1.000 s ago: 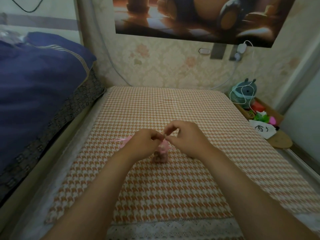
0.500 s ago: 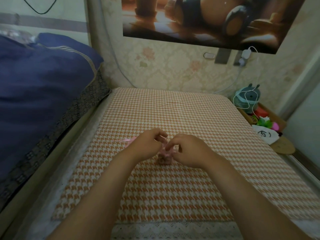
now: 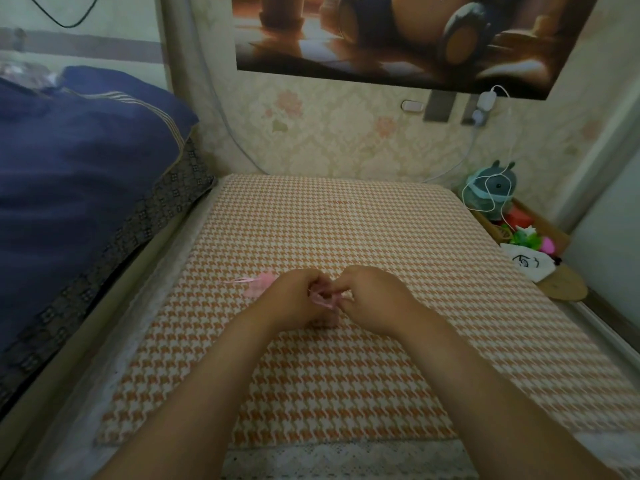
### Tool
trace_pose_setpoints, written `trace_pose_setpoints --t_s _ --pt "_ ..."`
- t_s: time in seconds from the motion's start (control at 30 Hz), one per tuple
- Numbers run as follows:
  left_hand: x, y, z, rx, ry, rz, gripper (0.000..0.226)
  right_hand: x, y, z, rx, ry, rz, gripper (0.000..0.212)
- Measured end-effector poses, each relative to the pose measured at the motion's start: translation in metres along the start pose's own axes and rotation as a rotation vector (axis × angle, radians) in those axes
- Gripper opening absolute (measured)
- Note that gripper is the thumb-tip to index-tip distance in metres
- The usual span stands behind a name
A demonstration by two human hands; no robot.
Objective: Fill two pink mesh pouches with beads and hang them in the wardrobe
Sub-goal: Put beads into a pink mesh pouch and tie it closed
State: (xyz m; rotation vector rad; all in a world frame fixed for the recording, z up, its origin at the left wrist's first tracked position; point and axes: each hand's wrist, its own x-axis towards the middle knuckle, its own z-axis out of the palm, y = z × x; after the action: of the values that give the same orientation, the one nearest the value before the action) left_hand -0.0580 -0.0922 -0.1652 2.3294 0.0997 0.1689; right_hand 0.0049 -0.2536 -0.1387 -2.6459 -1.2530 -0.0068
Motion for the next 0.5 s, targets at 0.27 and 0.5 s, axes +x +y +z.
trace_pose_setpoints --t_s 0.27,0.5 --pt "-0.0007 -0.0005 0.0031 -0.038 0.003 0.016 0.035 0.0003 0.002 -0.0044 -0.093 -0.009 -0.022 0.027" --pt "-0.0007 0.0001 0.0071 -0.076 -0.02 0.006 0.029 0.0014 0.0051 -0.002 -0.012 -0.01 0.044 0.026"
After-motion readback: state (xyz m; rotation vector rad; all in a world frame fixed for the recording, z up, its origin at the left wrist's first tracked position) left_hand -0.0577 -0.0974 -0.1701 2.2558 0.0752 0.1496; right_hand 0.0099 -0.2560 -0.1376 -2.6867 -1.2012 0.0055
